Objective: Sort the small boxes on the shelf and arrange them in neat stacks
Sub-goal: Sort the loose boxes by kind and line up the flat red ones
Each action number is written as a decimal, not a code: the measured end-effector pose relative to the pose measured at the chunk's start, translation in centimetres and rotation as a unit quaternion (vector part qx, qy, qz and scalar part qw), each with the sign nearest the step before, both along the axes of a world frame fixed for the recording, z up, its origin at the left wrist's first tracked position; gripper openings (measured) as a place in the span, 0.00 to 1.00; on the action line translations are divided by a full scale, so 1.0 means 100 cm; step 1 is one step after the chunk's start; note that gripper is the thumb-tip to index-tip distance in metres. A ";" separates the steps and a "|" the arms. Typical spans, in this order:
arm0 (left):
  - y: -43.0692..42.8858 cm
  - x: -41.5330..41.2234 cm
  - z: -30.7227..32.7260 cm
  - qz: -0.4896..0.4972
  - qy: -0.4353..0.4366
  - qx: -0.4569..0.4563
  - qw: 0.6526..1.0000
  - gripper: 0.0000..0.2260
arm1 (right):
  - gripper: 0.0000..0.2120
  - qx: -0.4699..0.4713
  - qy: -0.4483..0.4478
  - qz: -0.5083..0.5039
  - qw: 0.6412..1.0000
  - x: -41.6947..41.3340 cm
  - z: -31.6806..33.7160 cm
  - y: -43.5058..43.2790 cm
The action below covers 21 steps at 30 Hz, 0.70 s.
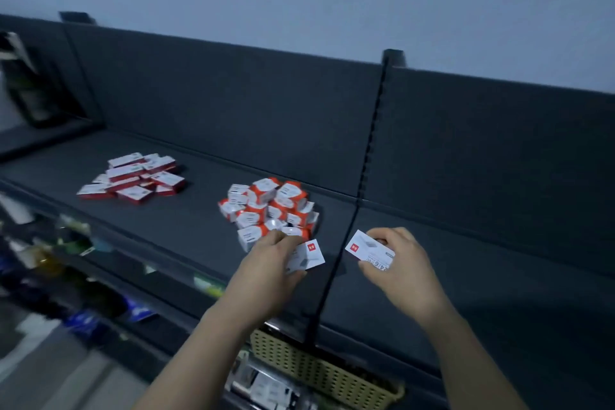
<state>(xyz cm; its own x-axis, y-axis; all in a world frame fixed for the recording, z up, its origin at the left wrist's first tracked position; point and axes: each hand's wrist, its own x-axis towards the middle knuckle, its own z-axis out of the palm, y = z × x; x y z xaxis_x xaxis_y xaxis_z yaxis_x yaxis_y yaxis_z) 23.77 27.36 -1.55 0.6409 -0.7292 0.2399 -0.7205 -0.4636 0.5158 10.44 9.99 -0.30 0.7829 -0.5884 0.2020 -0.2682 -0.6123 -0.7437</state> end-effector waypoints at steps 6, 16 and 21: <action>0.103 0.085 0.012 0.052 -0.022 0.042 0.998 0.22 | 0.18 -0.022 -0.001 0.048 0.999 0.108 0.003 0.083; 0.188 0.205 0.012 0.122 -0.024 0.068 0.990 0.19 | 0.15 -0.030 0.006 0.081 0.996 0.241 -0.004 0.157; 0.194 0.264 0.004 0.161 -0.007 0.083 0.983 0.19 | 0.13 -0.047 0.023 0.097 0.994 0.302 -0.015 0.164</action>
